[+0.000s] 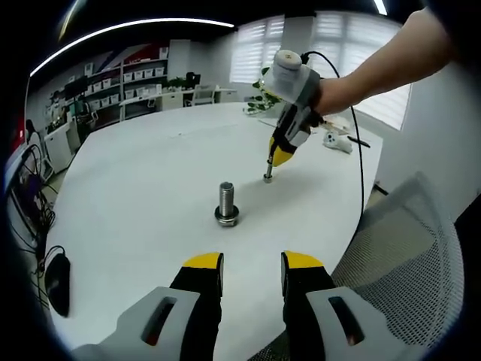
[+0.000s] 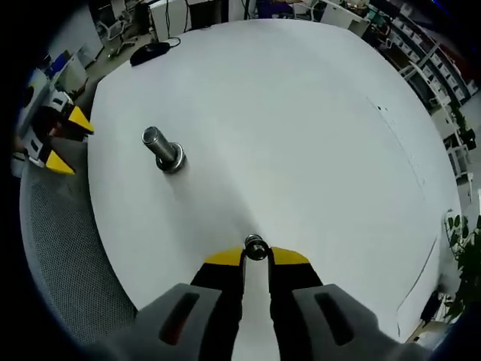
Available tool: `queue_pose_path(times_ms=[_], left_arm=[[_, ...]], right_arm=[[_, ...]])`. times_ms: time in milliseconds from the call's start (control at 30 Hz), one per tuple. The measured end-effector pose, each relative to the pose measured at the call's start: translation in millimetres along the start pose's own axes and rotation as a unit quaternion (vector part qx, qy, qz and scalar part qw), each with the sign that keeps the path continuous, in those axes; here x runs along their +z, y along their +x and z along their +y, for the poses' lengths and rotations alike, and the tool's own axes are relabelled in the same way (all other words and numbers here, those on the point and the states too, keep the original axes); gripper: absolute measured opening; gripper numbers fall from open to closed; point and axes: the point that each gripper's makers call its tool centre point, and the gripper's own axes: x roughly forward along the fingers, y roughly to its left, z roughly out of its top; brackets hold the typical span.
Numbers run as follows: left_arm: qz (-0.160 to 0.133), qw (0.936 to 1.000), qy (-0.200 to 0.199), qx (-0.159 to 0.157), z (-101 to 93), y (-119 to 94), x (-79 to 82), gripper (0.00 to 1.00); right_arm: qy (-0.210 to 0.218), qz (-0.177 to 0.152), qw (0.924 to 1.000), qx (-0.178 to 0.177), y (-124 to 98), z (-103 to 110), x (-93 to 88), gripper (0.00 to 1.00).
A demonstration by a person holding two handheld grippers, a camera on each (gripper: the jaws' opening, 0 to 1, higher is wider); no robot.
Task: Place the washer onto the threaded stud by aligning its center hole with the stud, sliding it down to the base, and recovering from edge contact or off-axis alignment until the washer reaches the visible bottom stop.
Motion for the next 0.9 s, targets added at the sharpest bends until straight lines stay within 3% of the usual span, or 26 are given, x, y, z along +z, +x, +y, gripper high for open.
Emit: queue_pose_path(times_ms=[500,900], left_arm=[[0.003,1.0000,-0.005,0.002,0.1,-1,-2.6,0.29],[0.000,1.0000,-0.009,0.003,1.1,-2,-1.4,0.29]], right_arm=[[0.005,0.028,0.9994,0.022,23,6,-16.0,0.14],[0.016,0.012,0.9995,0.024,23,5,-19.2,0.18]])
